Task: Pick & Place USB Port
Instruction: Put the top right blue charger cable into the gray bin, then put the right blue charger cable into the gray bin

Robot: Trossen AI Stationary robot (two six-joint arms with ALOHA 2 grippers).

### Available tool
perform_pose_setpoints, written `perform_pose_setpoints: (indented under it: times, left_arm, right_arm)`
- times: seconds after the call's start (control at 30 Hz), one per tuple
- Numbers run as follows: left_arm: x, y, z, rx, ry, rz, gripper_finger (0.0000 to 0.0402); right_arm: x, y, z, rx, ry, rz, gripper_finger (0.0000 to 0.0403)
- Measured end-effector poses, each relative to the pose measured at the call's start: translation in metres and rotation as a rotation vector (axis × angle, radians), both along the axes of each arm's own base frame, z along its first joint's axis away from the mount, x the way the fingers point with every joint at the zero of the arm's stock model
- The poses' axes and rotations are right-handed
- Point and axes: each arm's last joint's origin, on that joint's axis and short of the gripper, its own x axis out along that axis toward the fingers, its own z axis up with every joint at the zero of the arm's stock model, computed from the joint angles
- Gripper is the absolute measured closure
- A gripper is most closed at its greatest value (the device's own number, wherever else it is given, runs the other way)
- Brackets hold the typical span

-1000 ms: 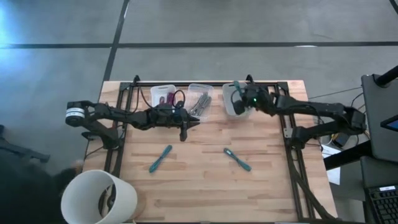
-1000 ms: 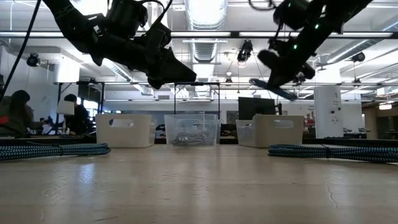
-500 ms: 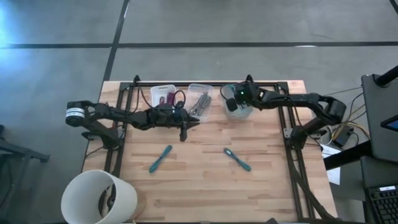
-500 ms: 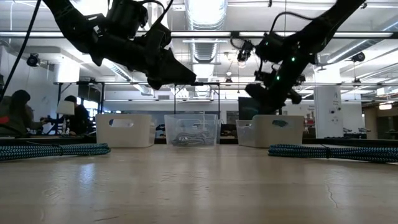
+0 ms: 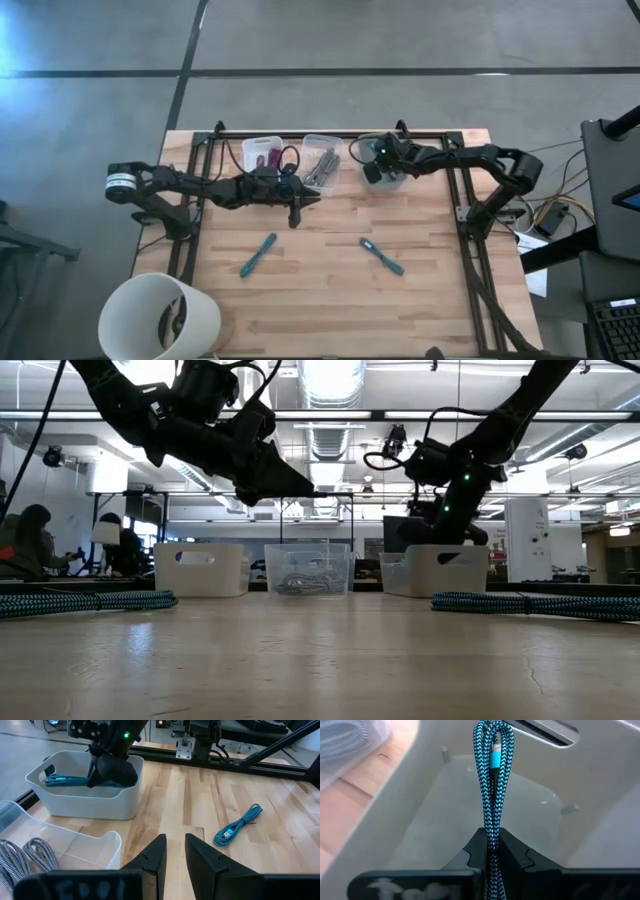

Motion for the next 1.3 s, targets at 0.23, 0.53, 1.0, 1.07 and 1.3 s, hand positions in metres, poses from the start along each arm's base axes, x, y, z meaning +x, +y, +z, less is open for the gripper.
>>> perform_pose_setpoints:
  times: [0.23, 0.53, 1.0, 1.07, 1.3]
  left_arm:
    - [0.000, 0.000, 0.000, 0.000, 0.000, 0.000, 0.0328]
    - [0.000, 0.000, 0.000, 0.000, 0.000, 0.000, 0.0328]
    - [0.000, 0.000, 0.000, 0.000, 0.000, 0.000, 0.0328]
    - [0.000, 0.000, 0.000, 0.000, 0.000, 0.000, 0.0328]
    - [0.000, 0.000, 0.000, -0.010, -0.001, 0.003, 0.0328]
  right_arm:
    - [0.001, -0.001, -0.010, 0.021, 0.034, 0.003, 0.0378]
    - [0.008, -0.005, -0.003, -0.014, 0.044, 0.051, 0.0336]
    - [0.021, 0.000, 0.026, 0.082, 0.121, 0.109, 0.0279]
    - [0.024, 0.005, 0.034, 0.119, 0.153, 0.136, 0.0278]
    - [0.039, 0.035, 0.068, 0.160, 0.224, 0.228, 0.0286]
